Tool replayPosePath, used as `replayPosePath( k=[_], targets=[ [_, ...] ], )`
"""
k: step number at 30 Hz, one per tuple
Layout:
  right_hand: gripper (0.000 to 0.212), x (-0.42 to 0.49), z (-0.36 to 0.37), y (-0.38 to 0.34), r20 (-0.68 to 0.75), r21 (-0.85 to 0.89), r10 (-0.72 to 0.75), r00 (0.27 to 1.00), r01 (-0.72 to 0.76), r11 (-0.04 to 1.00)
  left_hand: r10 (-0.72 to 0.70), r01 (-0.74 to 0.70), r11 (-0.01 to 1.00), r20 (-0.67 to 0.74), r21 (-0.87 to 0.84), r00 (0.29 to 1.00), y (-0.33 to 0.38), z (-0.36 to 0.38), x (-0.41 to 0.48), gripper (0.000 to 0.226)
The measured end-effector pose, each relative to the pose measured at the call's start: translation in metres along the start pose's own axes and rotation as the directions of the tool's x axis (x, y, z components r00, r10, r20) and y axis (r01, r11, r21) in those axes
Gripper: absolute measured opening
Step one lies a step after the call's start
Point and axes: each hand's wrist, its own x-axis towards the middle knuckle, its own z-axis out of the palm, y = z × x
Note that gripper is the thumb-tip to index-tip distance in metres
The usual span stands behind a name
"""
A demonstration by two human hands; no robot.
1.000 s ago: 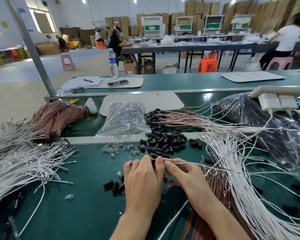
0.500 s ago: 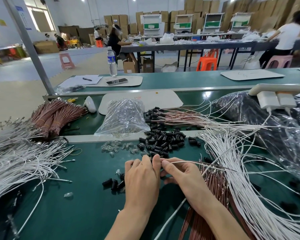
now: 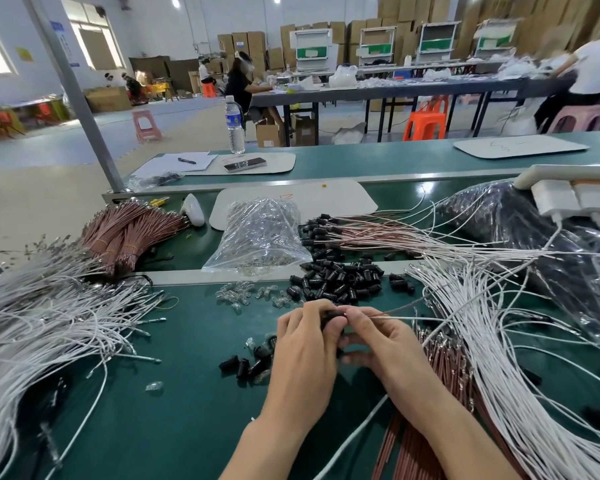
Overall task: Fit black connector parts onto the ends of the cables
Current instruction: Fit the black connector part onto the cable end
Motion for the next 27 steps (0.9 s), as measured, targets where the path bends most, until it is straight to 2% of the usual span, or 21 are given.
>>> replayPosePath(
  k=[4, 9, 15, 17, 24, 27],
  targets=[
    [0.037, 0.0003, -0.0031, 0.0007, -0.008, 0.015, 0.003, 1.0, -0.003, 1.0, -0.008, 0.009, 0.999, 0.036, -0.032, 0.999, -0.0028, -0.0002, -0.0019, 0.026],
    [0.039, -0.001, -0.0012, 0.0014, -0.014, -0.037, -0.003, 1.0, 0.003, 0.999, -0.031, 0.035, 0.991, -0.027, 0.133, 0.999, -0.0009, 0.0013, 0.0005, 0.054],
    [0.044, -0.0018, -0.0005, 0.0021, 0.011, -0.062, 0.006, 1.0, -0.005, 0.998, -0.043, 0.072, 0.962, -0.114, 0.265, 0.993, 0.0028, -0.0014, 0.005, 0.057],
    [0.048, -0.0013, -0.0005, 0.0024, 0.019, -0.064, 0.001, 1.0, 0.001, 0.998, -0.05, 0.073, 0.959, -0.09, 0.274, 0.995, 0.0027, -0.0003, 0.0053, 0.057],
    [0.045, -0.0022, -0.0021, 0.0018, 0.051, -0.066, 0.006, 0.999, -0.003, 0.998, -0.037, 0.046, 0.976, -0.043, 0.213, 0.998, 0.002, 0.0, 0.0034, 0.054],
    [0.04, -0.003, -0.0003, 0.0005, 0.079, -0.075, 0.005, 0.997, 0.001, 0.997, -0.041, 0.046, 0.996, -0.067, 0.07, 0.997, 0.0035, -0.0019, 0.0022, 0.048]
  ],
)
